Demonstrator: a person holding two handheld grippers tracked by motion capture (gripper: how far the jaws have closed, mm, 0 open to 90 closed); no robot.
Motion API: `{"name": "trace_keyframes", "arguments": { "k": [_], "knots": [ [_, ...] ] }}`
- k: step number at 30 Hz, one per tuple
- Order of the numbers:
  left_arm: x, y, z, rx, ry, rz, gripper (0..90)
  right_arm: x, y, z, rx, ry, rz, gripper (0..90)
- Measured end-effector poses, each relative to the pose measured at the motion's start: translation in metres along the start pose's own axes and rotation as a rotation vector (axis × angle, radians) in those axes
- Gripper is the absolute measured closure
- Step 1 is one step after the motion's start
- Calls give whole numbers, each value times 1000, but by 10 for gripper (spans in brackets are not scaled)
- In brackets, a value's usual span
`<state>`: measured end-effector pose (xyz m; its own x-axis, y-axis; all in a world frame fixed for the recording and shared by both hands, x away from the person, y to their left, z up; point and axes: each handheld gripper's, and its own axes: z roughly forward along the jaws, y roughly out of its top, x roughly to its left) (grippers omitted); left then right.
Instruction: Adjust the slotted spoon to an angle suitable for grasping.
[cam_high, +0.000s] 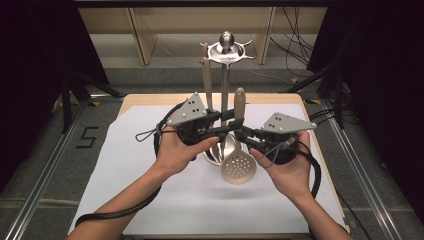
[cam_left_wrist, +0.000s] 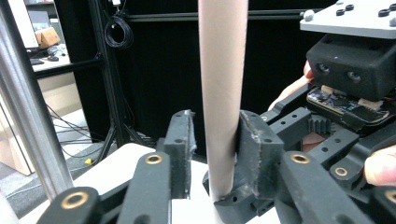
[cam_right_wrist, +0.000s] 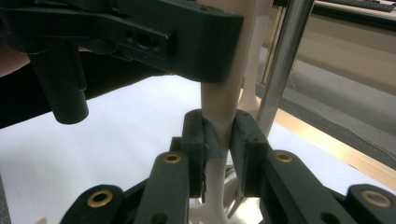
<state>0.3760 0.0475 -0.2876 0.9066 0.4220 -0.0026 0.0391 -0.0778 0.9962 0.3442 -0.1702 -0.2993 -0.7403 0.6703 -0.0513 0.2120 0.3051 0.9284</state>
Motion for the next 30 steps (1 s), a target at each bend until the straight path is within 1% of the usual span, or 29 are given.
{"name": "trace_keyframes", "arguments": {
  "k": [1,2,3,4,5,6,7,8,9,10,12,13,14,15,16,17,20,22,23,24,25,26,27,28,29,30],
  "knots": [
    [0,0,0,-1,-11,-5,697,0,0,0,-1,-3,4,773],
    [0,0,0,0,-12,-8,732,0,0,1,0,2,6,773],
    [0,0,-1,2,-16,-6,735,1,-1,0,7,-2,25,772],
    [0,0,-1,1,-25,-5,741,1,-1,0,6,-1,21,772],
    [0,1,-1,3,-31,5,745,2,-1,0,3,4,26,770],
    [0,1,-2,6,-32,4,746,2,-1,1,-8,14,17,768],
    [1,2,-3,9,-37,14,748,1,-1,2,-18,9,6,766],
    [1,3,-3,9,-39,10,749,2,-1,2,-21,24,16,758],
    [3,3,-4,8,-47,0,749,2,-1,2,-24,31,16,732],
    [5,4,-5,5,-48,-8,750,2,-2,3,-36,27,13,689],
    [8,5,-6,0,-49,-18,750,1,-3,0,-29,15,-2,652],
    [10,5,-7,-3,-45,-21,750,0,-4,0,-42,15,-19,631],
    [11,5,-8,-3,-41,-18,750,0,-7,-3,-38,27,8,613],
    [13,5,-8,-3,-38,-13,750,-1,-9,-5,-45,24,6,599],
    [14,5,-8,-1,-37,-11,750,-3,-13,-7,-42,22,5,588],
    [16,5,-9,-4,-34,-8,750,-5,-16,-10,-38,8,-3,584],
    [19,7,-11,-9,-31,-13,750,-13,-30,-18,-52,2,29,576],
    [20,8,-11,-12,-38,-12,750,-19,-37,-24,-37,-8,55,573],
    [21,8,-12,-12,-39,-11,750,-22,-42,-27,-32,-9,97,573],
    [21,9,-12,-13,-43,-6,750,-28,-45,-29,-37,-24,95,573],
    [22,10,-12,-16,-44,-4,750,-30,-48,-30,-33,-27,125,573],
    [23,10,-12,-17,-47,-1,750,-35,-54,-33,-23,-45,150,574],
    [24,11,-12,-16,-49,1,751,-41,-57,-33,-32,-63,124,573],
    [25,11,-12,-17,-53,-5,750,-46,-62,-35,-31,-71,153,574],
    [26,12,-12,-16,-54,-5,751,-51,-66,-36,-37,-82,148,573],
    [27,12,-11,-14,-62,-3,751,-51,-68,-38,-18,-96,194,573]
  ]
}}
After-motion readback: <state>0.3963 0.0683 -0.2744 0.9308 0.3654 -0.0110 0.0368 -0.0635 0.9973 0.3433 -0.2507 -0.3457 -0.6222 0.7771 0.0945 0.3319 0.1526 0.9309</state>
